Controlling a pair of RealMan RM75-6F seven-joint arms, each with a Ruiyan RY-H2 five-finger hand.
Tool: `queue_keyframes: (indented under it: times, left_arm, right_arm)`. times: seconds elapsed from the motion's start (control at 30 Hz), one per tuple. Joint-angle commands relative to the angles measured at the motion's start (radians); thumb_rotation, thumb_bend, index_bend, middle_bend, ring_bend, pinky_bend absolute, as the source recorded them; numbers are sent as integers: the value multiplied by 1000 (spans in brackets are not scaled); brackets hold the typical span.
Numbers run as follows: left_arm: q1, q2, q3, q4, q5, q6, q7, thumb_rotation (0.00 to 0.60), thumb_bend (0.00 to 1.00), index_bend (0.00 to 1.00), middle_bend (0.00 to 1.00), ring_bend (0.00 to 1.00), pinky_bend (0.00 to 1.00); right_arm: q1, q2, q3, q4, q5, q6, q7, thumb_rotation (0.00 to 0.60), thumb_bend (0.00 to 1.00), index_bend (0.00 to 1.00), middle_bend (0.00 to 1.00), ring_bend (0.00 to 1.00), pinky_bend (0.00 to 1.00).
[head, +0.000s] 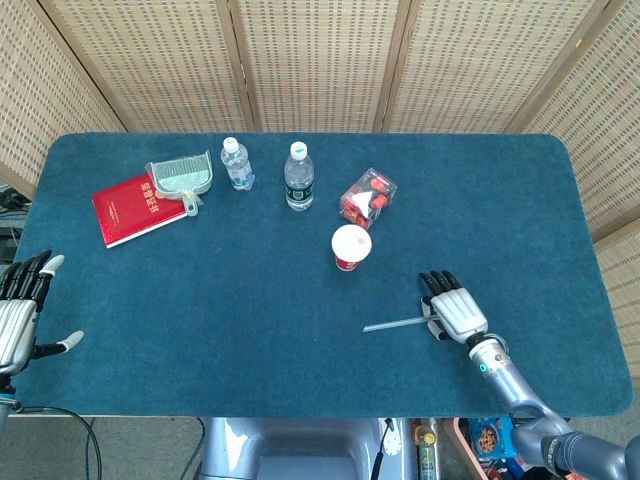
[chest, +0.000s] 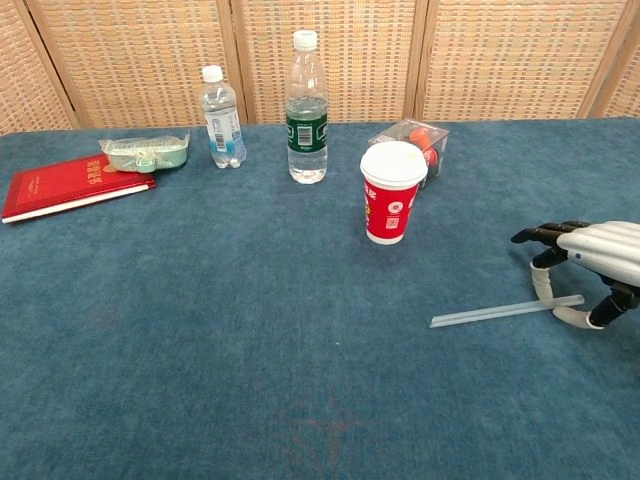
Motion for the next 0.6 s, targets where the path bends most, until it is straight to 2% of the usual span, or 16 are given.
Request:
queue_keyframes:
  times: [0.03,0.37,0.6]
  left_arm:
    - [0,-1,0,0,0,0,1,600,57,0,0,0,0]
    - [-2,-2,0,0,-2,-3,3,600,57,0,0,0,0]
    - [-1,2,1,0,0,-4,-8,600,57,0,0,0,0]
  right_arm:
    - [1,-1,-5,4,-12,8,15,600,496,624,135,0,0]
    - [-7,34,-29,-14,-76,71,75,600,535,664,163,0,0]
    - [-25,113,-3,-55,-105,183,39,600,535,664,168,0,0]
